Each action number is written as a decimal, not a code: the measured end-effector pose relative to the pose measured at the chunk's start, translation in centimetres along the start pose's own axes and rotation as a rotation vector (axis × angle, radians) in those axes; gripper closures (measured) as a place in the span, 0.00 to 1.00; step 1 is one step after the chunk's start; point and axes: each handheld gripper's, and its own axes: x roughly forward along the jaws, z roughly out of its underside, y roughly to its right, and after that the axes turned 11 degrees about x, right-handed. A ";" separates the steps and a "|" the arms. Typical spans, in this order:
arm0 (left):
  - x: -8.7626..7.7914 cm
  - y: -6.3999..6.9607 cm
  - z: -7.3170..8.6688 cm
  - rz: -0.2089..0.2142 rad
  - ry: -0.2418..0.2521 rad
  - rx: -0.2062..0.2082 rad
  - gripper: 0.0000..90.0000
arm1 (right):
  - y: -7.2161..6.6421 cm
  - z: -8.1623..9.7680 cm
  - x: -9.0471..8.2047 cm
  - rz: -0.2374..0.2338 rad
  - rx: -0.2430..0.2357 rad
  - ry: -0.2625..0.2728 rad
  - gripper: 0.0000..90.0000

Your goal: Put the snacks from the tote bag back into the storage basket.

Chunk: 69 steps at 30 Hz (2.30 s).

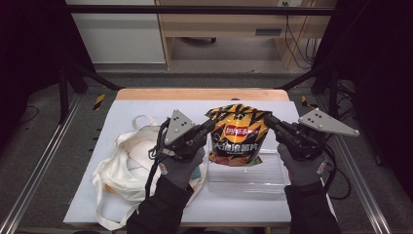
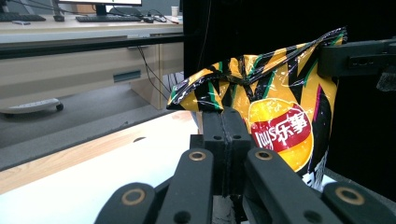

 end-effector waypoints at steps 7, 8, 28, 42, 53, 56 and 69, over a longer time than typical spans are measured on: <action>0.8 0.0 0.7 -0.004 -0.010 -0.006 1.00 | 0.5 0.5 0.5 0.007 0.000 -0.008 1.00; 0.9 -0.1 0.8 -0.004 -0.010 -0.008 1.00 | 0.6 0.6 0.6 0.008 0.004 -0.011 1.00; 2.8 -0.5 3.2 -0.008 -0.035 -0.037 1.00 | 1.8 2.4 2.3 0.025 0.006 -0.043 1.00; 3.8 -0.8 4.8 -0.014 -0.058 -0.041 1.00 | 2.6 3.9 3.5 0.036 0.011 -0.064 1.00; 4.7 -1.2 6.1 -0.033 -0.086 -0.046 1.00 | 3.1 5.1 4.8 0.048 0.023 -0.090 1.00; 5.0 -1.2 6.4 -0.035 -0.093 -0.051 1.00 | 3.2 5.3 5.1 0.053 0.024 -0.096 1.00; 5.8 -1.3 7.3 -0.044 -0.122 -0.061 1.00 | 3.8 6.3 6.0 0.068 0.039 -0.117 1.00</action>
